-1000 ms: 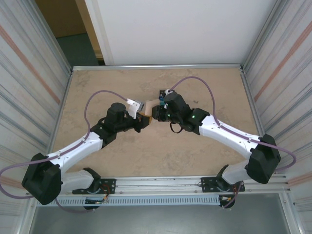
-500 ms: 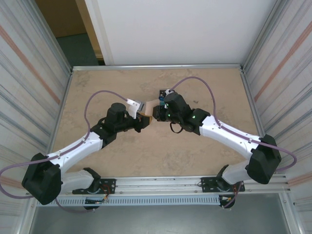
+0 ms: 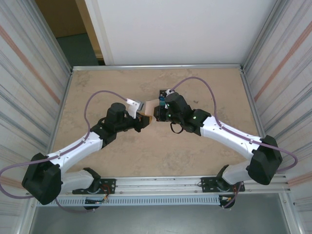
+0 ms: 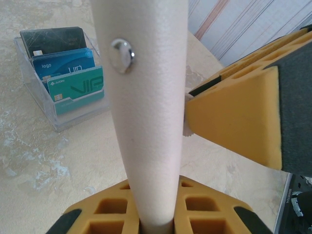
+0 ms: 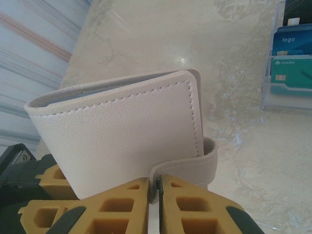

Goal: Take the credit cards out of the card holder

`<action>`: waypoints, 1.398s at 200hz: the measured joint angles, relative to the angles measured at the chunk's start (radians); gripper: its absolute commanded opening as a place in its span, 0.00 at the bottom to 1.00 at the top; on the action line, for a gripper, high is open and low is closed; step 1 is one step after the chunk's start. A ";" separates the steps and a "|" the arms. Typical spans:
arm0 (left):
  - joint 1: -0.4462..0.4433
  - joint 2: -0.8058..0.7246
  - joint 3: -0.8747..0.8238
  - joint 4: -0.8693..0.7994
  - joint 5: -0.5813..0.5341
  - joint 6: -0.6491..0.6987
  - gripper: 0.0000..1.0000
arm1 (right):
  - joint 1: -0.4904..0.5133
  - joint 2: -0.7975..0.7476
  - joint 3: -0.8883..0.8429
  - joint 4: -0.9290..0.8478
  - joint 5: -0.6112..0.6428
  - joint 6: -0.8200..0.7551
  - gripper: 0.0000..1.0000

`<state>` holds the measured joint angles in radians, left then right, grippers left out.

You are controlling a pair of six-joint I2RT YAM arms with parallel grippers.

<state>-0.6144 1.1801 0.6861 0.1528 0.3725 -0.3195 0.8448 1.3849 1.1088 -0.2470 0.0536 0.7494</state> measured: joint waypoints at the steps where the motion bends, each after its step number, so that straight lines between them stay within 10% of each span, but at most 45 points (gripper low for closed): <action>1: 0.000 0.000 0.000 0.000 0.000 0.000 0.00 | 0.000 0.000 0.000 0.000 0.000 0.000 0.12; 279: 0.012 0.000 -0.012 0.014 0.003 -0.016 0.00 | -0.008 -0.011 -0.035 0.038 -0.005 0.003 0.00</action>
<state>-0.6025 1.1801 0.6739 0.1665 0.3759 -0.3351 0.8371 1.3735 1.0737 -0.2089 0.0483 0.7525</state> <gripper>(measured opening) 0.148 0.050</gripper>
